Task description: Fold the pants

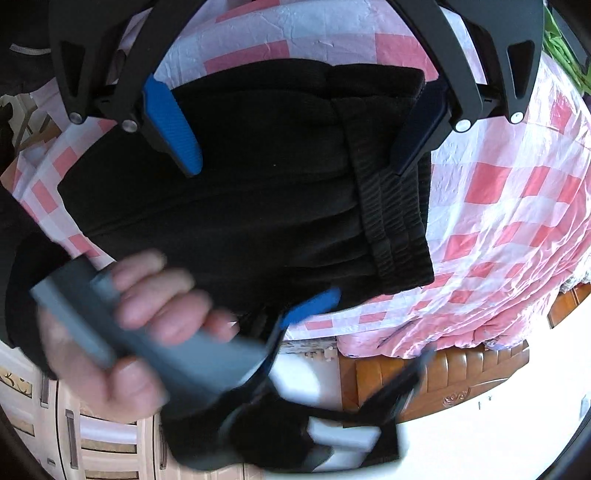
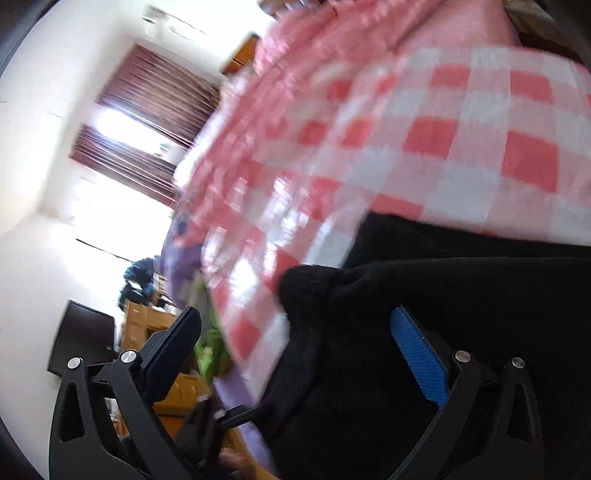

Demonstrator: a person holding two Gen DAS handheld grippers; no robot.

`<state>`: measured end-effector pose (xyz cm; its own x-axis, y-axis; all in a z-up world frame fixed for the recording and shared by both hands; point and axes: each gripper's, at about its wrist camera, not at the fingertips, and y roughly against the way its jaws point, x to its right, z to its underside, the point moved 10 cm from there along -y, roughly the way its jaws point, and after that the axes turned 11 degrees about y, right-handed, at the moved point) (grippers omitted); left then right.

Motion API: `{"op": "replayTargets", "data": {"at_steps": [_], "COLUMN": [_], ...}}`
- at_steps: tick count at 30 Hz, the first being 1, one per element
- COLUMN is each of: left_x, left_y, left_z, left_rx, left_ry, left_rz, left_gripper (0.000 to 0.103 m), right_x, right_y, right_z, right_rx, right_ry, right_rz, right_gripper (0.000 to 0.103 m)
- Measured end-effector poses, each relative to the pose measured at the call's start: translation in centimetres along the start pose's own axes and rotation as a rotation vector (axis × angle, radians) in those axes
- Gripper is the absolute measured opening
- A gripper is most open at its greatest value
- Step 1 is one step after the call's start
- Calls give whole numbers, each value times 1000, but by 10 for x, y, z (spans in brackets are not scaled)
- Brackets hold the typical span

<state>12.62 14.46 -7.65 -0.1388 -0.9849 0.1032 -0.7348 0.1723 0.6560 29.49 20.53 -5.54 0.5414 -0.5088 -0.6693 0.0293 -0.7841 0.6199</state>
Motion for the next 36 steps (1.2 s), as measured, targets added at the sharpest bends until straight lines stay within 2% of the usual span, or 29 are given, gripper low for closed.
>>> {"op": "replayTargets", "data": {"at_steps": [4,6,10,12,14,17,18,20,22,24,26,27,28,30,31,33,36], "left_x": [-4,-6,-15,-16,-12,3,8,9,10,11,16,18,20,23,23,21,18], "left_y": [1,2,24,41,44,29,19,9,10,23,40,43,44,33,25,10,5], "left_z": [2,2,-4,-9,-10,-4,0,3,4,-3,-11,-13,-13,-8,-2,7,9], "left_rx": [-5,-10,29,63,60,13,-16,-32,-43,-28,25,34,30,3,-20,-57,-34], "left_ry": [0,9,72,105,108,65,50,14,1,9,-9,-18,-29,-46,-52,-54,-53], "left_rz": [-2,-4,-6,21,47,48,27,-43,-56,-82,-77,-76,-75,-86,-97,-123,-125], "left_gripper": [102,102,101,101,101,101,101,101,101,101,101,101,101,101,101,102,102], "right_x": [10,8,-22,-29,-24,21,34,42,37,18,8,9,11,25,31,39,56], "right_y": [-8,-3,27,48,50,34,24,22,34,68,104,122,138,169,176,177,166], "right_z": [-18,-18,-7,6,14,15,17,15,13,16,32,46,59,102,124,159,196], "right_rx": [38,24,66,85,81,30,4,31,60,140,208,234,255,274,258,211,135], "right_ry": [-40,-44,55,124,161,78,42,18,-23,25,86,105,126,173,197,240,303], "right_rz": [-13,-3,-32,15,73,192,179,133,99,84,149,224,315,556,644,754,884], "right_gripper": [99,99,99,99,99,99,99,99,99,99,99,99,99,99,99,99,99]}}
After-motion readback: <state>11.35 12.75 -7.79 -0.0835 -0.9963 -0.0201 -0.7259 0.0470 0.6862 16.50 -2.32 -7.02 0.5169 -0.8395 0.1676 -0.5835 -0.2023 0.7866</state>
